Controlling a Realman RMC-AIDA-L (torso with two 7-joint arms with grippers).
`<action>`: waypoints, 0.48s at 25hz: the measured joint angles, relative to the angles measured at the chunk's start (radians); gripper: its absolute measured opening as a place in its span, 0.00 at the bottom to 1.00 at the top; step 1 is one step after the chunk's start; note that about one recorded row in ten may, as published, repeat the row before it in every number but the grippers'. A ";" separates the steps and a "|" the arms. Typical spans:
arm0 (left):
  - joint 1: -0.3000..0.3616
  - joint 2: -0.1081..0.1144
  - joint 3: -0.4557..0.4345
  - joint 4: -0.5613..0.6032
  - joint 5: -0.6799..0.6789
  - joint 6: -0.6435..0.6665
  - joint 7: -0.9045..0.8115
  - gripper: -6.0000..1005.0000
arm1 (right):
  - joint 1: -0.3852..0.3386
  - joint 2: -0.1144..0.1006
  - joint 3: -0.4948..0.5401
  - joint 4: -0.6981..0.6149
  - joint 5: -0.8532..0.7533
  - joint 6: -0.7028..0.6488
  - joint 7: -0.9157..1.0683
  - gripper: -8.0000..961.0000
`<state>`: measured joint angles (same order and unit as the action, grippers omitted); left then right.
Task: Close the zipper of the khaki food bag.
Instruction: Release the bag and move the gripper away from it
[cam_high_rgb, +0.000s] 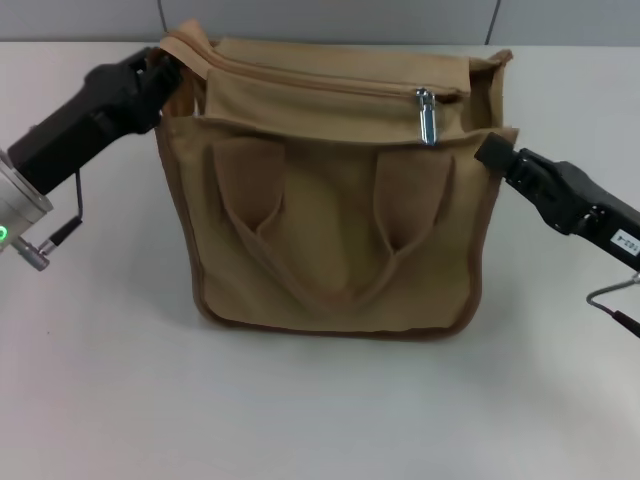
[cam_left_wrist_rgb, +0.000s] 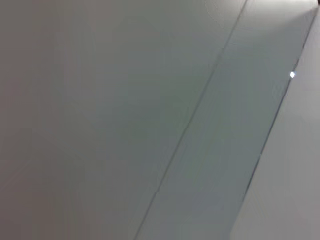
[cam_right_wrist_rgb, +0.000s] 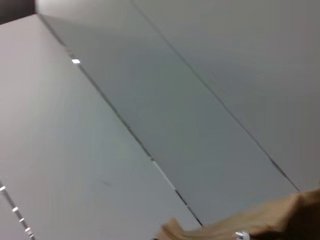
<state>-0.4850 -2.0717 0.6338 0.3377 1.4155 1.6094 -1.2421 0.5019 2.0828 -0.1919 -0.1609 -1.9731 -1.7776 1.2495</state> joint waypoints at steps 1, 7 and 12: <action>0.001 0.000 0.012 0.002 0.005 0.000 0.004 0.07 | -0.001 0.000 -0.001 0.000 0.000 -0.011 -0.017 0.02; 0.011 0.001 0.046 0.010 0.024 0.008 0.057 0.07 | -0.006 0.001 -0.004 0.001 -0.003 -0.026 -0.062 0.03; 0.012 0.003 0.093 0.025 0.039 0.003 0.057 0.08 | -0.008 0.001 -0.004 0.001 -0.004 -0.027 -0.072 0.10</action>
<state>-0.4730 -2.0684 0.7264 0.3632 1.4542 1.6125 -1.1849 0.4935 2.0842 -0.1964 -0.1598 -1.9772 -1.8045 1.1776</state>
